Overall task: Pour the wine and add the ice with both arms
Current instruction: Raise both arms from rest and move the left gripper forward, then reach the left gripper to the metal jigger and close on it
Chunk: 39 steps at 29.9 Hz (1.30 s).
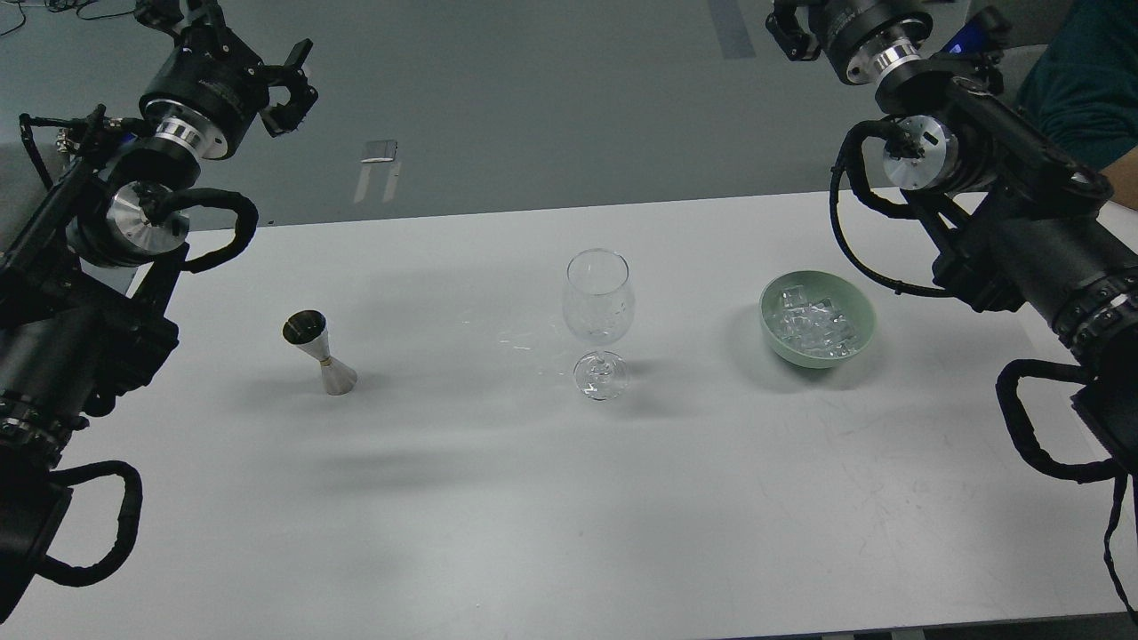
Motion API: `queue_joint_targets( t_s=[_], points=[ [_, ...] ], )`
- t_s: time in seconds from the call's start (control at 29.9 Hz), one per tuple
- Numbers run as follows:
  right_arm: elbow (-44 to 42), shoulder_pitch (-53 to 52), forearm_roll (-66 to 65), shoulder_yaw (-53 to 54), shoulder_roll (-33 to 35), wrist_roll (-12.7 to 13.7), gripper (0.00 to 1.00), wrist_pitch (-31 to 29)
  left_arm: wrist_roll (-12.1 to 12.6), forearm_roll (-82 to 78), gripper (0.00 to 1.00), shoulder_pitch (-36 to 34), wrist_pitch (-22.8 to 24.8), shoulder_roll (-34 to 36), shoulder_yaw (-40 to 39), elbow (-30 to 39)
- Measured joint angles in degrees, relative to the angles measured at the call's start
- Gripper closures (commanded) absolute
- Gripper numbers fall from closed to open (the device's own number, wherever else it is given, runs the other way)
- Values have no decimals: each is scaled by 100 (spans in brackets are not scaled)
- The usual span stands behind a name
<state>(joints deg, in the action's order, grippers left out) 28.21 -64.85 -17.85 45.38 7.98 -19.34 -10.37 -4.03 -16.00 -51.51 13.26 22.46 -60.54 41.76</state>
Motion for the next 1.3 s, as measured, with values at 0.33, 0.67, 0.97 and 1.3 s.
queue_joint_targets(
  t_s=[0.33, 0.67, 0.97, 1.3],
  points=[
    [1, 24, -8, -19, -41, 0, 0, 52, 25, 49, 0, 38, -176, 55, 114, 18],
    [4, 25, -15, -28, -36, 0, 0, 49, 332, 570, 0, 581, 361, 430, -90, 792],
    [16, 73, -17, -29, -25, 5, 0, 45, 851, 2339, 3, 2855, 32, 1899, -1269, 3126],
    [9, 87, -26, -198, -39, 27, 0, 52, 1697, 2676, 5, 6551, 166, 1006, -3935, 4957]
  ],
)
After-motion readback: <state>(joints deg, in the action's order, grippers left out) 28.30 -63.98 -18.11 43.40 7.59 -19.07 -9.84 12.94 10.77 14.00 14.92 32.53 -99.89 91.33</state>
